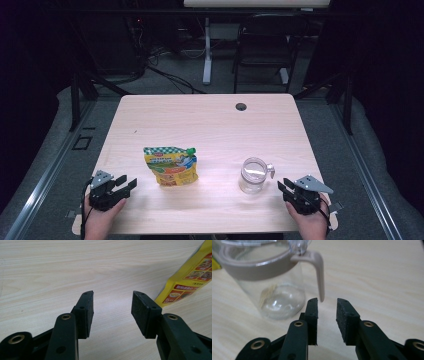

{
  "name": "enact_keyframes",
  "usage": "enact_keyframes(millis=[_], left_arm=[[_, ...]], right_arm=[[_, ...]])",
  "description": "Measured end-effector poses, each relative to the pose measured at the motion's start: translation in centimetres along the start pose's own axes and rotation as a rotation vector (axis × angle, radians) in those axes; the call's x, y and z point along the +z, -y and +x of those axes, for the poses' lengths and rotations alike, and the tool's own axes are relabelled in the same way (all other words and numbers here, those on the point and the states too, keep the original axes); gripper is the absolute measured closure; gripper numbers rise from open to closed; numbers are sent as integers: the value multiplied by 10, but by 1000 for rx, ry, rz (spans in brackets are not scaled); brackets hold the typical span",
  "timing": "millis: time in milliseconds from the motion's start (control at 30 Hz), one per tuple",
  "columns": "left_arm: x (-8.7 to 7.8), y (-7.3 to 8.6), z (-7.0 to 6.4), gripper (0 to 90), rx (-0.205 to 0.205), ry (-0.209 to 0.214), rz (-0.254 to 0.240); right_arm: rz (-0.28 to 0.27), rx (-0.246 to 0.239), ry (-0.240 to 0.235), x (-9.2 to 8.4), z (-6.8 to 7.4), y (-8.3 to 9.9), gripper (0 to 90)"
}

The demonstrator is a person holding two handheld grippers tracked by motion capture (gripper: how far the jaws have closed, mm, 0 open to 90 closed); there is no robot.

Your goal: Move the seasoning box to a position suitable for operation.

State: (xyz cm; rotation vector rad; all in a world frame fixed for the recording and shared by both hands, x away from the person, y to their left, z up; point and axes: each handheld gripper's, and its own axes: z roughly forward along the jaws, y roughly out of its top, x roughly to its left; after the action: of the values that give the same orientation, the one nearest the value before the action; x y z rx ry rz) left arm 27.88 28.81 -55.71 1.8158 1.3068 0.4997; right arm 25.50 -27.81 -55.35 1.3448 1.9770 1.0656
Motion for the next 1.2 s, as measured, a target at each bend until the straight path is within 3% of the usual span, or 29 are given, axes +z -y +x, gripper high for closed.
enact_keyframes(millis=[133, 533, 700, 833, 1000, 1200], left_arm=[[1, -1, -4, 529, 3, 11, -10], [1, -1, -15, 538, 39, 32, -3], [-3, 1, -21, 571, 42, 55, 2], [-9, 3, -27, 563, 54, 47, -6], [-14, 6, -31, 551, 58, 42, -7], [-14, 9, -35, 553, 56, 51, 11]], right_arm=[[14, -49, -9, 3, 4, 1, 690], [-4, -81, 13, 11, 11, -5, 655], [-7, -54, 9, 18, 9, -8, 642], [-18, -38, 9, 23, 8, -11, 646], [-36, -48, 11, 30, 9, -17, 654], [8, -89, 25, 48, 13, -24, 716]])
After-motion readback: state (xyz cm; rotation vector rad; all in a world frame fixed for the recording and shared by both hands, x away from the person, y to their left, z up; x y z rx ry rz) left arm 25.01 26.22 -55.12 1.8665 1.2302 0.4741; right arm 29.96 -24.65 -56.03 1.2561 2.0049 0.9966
